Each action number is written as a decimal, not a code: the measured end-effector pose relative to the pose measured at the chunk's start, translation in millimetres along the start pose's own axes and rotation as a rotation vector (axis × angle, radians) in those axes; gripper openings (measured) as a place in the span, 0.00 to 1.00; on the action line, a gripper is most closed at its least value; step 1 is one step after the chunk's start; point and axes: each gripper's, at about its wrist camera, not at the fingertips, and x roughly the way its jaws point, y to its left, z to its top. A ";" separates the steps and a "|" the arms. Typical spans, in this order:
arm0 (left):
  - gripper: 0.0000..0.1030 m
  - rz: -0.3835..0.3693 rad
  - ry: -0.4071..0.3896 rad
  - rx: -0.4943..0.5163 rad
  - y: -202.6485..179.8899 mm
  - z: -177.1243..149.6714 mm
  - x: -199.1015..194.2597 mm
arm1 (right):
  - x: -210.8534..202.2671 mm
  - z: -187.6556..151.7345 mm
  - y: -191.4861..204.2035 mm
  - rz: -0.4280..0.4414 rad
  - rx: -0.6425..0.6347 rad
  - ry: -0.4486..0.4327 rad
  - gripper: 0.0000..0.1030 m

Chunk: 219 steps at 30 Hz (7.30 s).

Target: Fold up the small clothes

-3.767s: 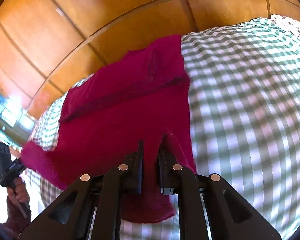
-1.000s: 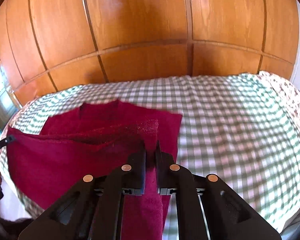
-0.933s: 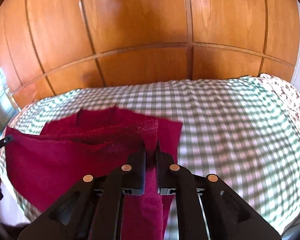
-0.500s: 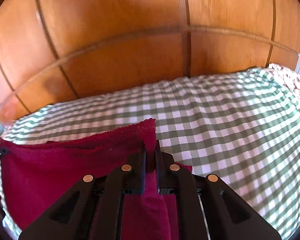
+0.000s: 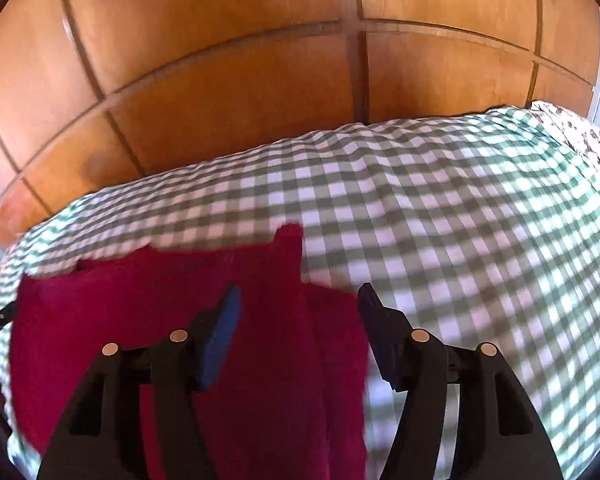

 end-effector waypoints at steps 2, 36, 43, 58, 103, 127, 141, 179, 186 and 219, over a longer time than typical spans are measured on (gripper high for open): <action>0.60 -0.048 0.012 -0.011 6.8 -22.1 -16.2 | -13.9 -18.0 -7.4 0.044 0.024 0.015 0.66; 0.17 -0.108 0.072 0.020 0.1 -137.3 -103.4 | -125.5 -148.8 29.3 0.117 -0.169 0.007 0.49; 0.35 0.031 0.062 0.030 -2.3 -137.7 -84.7 | -76.9 -189.4 132.7 0.216 -0.411 0.115 0.33; 0.52 0.210 -0.039 0.077 -14.3 -117.0 -109.5 | -90.5 -177.3 113.3 0.246 -0.293 0.089 0.54; 0.06 0.026 -0.027 0.019 -26.9 -16.9 -12.3 | -98.3 -133.8 73.3 0.121 -0.181 -0.027 0.70; 0.06 0.121 -0.031 0.038 -35.2 -12.1 9.2 | 5.6 -26.8 7.1 -0.163 -0.032 -0.034 0.03; 0.42 0.238 -0.081 0.057 -43.3 -33.0 -39.3 | 3.8 -42.6 -5.6 -0.160 0.027 -0.047 0.63; 0.50 0.059 -0.022 0.259 -143.7 -126.4 -73.8 | -51.3 -142.0 -50.2 0.334 0.247 0.084 0.86; 0.57 0.060 0.025 0.275 -160.4 -132.3 -54.1 | -50.4 -141.7 -47.1 0.390 0.234 0.093 0.85; 0.59 -0.031 0.015 0.170 -124.3 -118.2 -64.9 | -100.4 -91.8 56.0 0.411 -0.027 0.030 0.29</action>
